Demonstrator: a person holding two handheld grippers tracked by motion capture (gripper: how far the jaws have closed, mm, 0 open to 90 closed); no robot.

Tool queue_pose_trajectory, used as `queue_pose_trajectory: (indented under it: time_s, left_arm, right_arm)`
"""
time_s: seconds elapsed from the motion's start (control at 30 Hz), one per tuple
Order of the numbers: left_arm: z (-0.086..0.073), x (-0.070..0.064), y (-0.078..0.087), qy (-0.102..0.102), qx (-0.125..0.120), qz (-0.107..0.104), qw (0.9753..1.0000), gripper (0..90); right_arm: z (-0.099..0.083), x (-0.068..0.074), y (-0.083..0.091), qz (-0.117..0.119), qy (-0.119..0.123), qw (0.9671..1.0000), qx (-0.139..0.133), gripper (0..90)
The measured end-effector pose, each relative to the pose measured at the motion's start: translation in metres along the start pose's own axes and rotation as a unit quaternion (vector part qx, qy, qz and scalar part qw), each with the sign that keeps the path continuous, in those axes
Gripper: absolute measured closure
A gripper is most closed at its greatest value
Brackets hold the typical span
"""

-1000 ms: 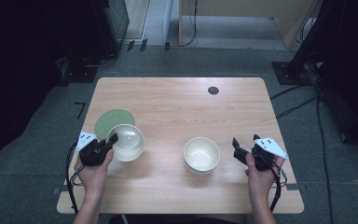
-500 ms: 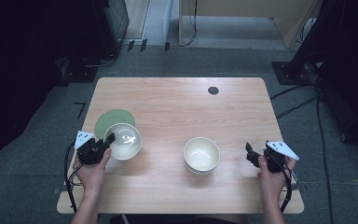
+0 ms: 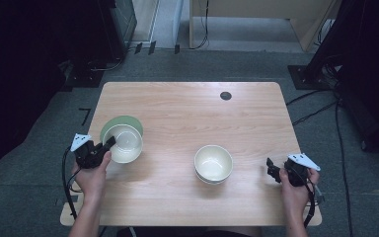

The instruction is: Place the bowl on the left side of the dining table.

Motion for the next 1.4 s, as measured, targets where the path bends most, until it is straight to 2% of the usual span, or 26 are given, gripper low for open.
queue_pose_trajectory:
  time_s: [0.07,0.27,0.73,0.93,1.1,1.2,1.3,1.33,1.4]
  left_arm:
    - [0.003,0.001,-0.003,0.001,0.001,0.001,1.0,84.5]
    - [0.008,0.005,-0.011,0.01,0.006,0.003,0.9999,84.5]
    - [0.019,0.015,-0.027,0.034,0.02,0.014,0.9991,84.6]
    - [0.024,0.025,-0.034,0.04,0.033,0.032,0.9981,84.6]
    - [0.024,0.038,-0.05,0.055,0.065,0.048,0.9952,84.6]
    - [0.024,0.042,-0.055,0.059,0.075,0.052,0.9941,84.6]
    - [0.024,0.047,-0.06,0.073,0.085,0.056,0.9921,84.6]
    - [0.024,0.05,-0.063,0.08,0.093,0.059,0.9907,84.6]
    - [0.024,0.051,-0.065,0.083,0.097,0.061,0.9899,84.6]
  right_arm:
    - [-0.005,0.0,-0.004,-0.003,0.005,0.9998,0.02,19.7]
    - [-0.007,0.0,-0.007,-0.009,0.02,0.9988,0.043,19.1]
    - [-0.007,0.0,-0.008,-0.006,0.016,0.9988,0.047,18.4]
    - [-0.007,0.0,-0.008,-0.006,0.017,0.9987,0.047,18.6]
    - [-0.007,0.0,-0.008,-0.005,0.016,0.9988,0.047,18.6]
    - [-0.007,0.0,-0.008,-0.005,0.016,0.9987,0.047,18.6]
    - [-0.007,0.0,-0.008,-0.004,0.017,0.9988,0.047,18.6]
    - [-0.007,0.0,-0.008,-0.004,0.017,0.9988,0.047,18.6]
    - [-0.007,0.0,-0.008,-0.004,0.017,0.9988,0.047,18.6]
Point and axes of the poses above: each handheld gripper's, and its own axes: y roughly backward along the jaws, z roughly out of its top, x roughly to its left, the point moved 3 cm from there along -y, roughly forward along the jaws, and after that the axes turned 13 degrees about -x, right-handed, at the moved point
